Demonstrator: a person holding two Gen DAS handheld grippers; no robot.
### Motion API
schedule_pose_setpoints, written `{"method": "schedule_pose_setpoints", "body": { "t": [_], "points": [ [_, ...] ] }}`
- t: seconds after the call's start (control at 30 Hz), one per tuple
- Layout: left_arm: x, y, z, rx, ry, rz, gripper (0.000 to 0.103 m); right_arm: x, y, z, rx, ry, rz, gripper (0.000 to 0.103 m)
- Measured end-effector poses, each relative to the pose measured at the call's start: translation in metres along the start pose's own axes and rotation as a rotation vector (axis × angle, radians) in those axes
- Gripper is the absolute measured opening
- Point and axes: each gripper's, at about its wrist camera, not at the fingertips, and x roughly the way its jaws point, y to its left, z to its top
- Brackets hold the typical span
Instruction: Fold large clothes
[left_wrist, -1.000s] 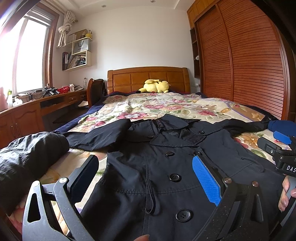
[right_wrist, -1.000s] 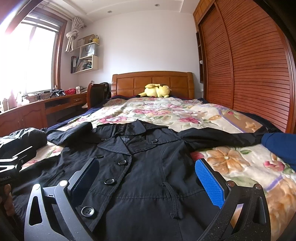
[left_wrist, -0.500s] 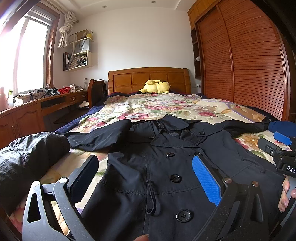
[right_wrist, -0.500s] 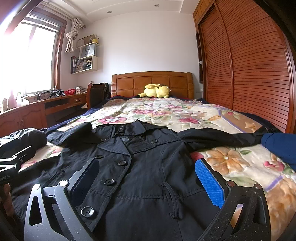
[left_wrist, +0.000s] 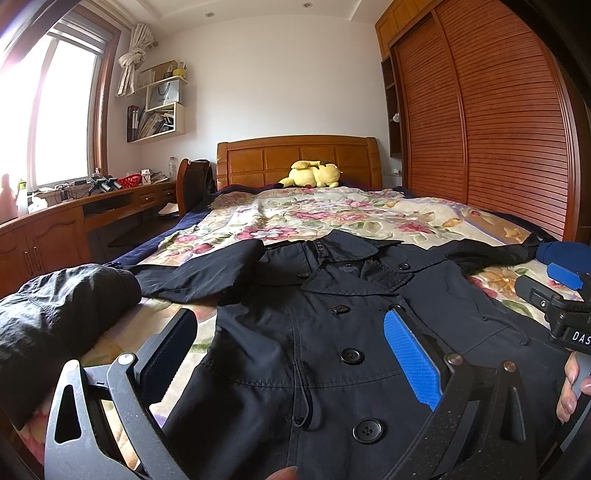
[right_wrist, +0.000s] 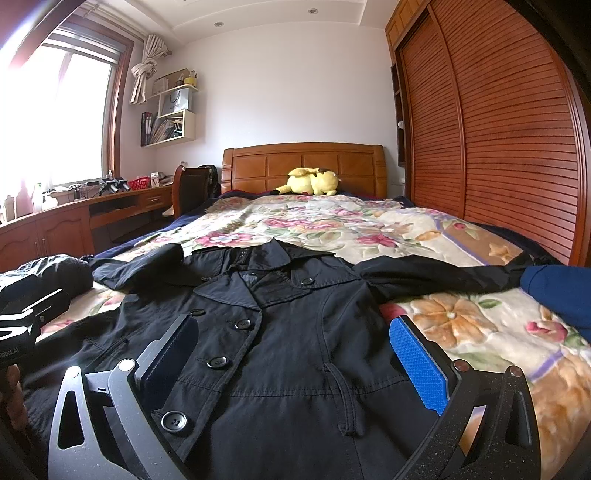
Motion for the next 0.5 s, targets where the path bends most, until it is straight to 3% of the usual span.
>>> {"method": "schedule_pose_setpoints", "body": {
  "t": [0.5],
  "points": [
    [-0.0011, 0.0003, 0.0005, 0.001, -0.002, 0.001, 0.102, 0.0001, -0.0003, 0.0001, 0.000, -0.002, -0.001, 0.103]
  ]
}}
